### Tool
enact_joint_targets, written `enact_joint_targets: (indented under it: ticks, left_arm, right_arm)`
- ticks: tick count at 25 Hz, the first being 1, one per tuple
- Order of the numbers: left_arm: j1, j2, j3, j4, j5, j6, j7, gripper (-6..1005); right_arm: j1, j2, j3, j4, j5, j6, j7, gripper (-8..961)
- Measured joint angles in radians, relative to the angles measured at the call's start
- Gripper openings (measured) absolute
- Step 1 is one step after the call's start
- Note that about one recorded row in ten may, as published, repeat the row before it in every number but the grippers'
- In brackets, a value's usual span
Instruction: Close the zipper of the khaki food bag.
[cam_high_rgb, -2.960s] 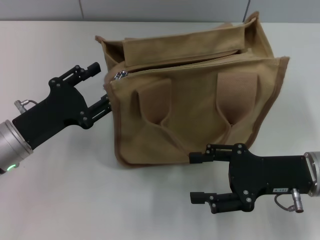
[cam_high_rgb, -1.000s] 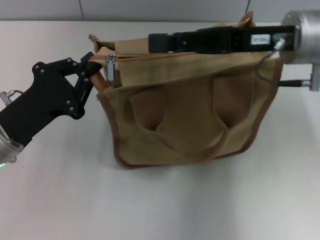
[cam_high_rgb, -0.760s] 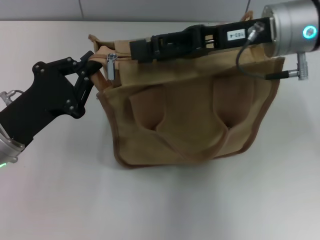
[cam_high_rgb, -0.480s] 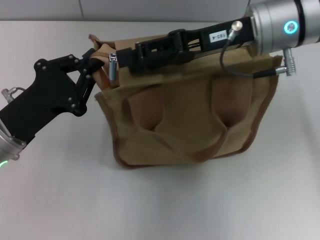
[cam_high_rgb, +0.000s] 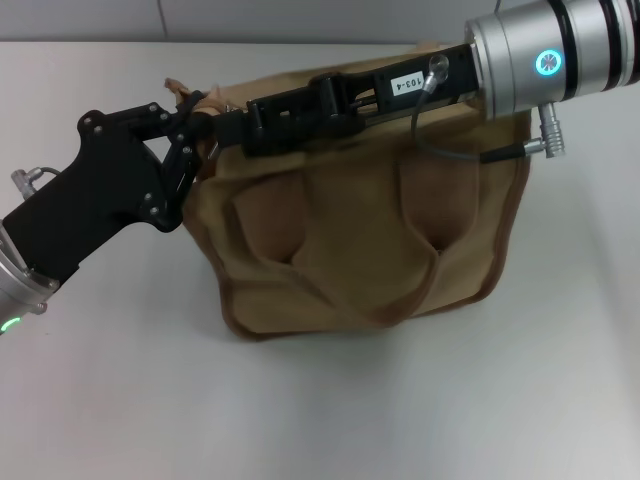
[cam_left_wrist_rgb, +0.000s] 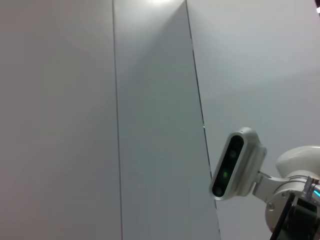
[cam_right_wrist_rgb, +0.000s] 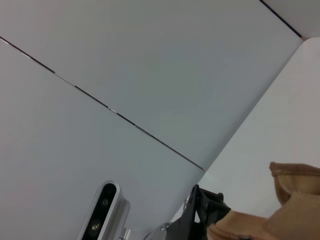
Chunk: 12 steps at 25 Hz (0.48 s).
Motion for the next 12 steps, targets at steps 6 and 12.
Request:
enact_joint_targets:
  ticks: [6,12]
  left_arm:
    - [-0.002,0.000,0.002,-0.009,-0.002,0.000,0.001,45]
    - [0.000,0.000,-0.003,-0.010,-0.003,-0.001,0.002,45]
  right_arm:
    - [-0.011,0.009,-0.001,-0.024,-0.001,0.010,-0.008,725]
    - [-0.041,0.015,0.004,-0.062,0.001,0.021,-0.019,531]
